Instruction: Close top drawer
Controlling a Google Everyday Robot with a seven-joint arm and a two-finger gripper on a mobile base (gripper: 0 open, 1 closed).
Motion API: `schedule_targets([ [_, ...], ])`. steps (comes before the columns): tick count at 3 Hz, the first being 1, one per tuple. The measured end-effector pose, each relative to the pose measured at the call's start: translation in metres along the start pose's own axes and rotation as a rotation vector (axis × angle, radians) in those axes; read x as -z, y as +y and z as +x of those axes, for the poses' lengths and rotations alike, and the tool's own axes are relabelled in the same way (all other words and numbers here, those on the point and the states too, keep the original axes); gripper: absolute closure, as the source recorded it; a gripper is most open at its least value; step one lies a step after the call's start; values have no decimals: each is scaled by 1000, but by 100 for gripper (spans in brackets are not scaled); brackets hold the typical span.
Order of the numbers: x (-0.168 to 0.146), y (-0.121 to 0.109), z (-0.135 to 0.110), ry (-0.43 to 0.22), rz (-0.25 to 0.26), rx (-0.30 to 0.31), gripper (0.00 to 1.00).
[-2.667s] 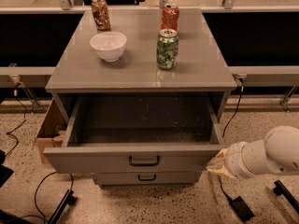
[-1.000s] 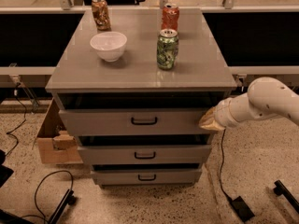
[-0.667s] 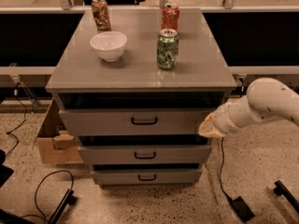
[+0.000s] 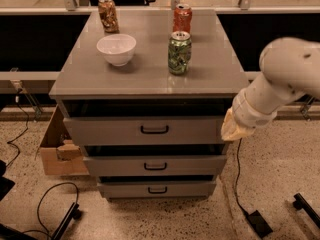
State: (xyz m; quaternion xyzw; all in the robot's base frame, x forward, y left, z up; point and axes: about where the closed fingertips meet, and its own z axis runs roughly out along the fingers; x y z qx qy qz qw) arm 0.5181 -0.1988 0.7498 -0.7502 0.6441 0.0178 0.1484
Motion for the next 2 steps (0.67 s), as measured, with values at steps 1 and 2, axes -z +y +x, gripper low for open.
schedule_targets([
  [1,73,-21,21,166,-6,9,100],
  [2,140,-23,59,360,10,-83,100],
])
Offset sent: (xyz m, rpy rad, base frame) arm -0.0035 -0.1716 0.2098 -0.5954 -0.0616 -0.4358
